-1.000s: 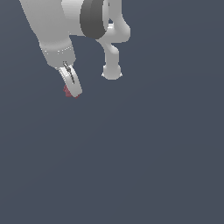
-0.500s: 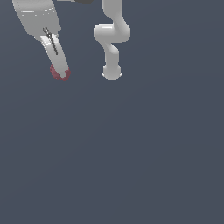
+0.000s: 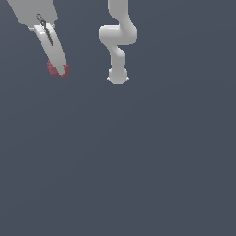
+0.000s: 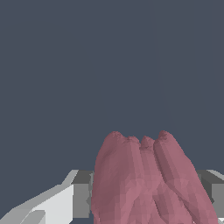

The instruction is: Pick up the object and move it to a goal position.

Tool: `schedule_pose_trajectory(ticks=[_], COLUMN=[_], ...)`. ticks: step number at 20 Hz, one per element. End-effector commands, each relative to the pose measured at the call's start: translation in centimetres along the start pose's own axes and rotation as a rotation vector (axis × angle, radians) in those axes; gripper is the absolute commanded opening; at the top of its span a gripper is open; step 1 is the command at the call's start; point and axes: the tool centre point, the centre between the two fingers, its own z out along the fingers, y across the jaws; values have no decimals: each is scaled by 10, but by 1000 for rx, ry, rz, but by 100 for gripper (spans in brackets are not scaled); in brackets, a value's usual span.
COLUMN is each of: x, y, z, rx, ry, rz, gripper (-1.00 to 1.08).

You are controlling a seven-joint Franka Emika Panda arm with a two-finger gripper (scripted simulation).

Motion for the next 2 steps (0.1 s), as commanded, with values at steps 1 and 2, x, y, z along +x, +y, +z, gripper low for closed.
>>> schedule_pose_trajectory(ticks=[1, 2], x=[0, 0], y=[-1, -1], z=[1, 1], rx=[-1, -1], ry=[-1, -1], rz=[0, 0], gripper=[-100, -100])
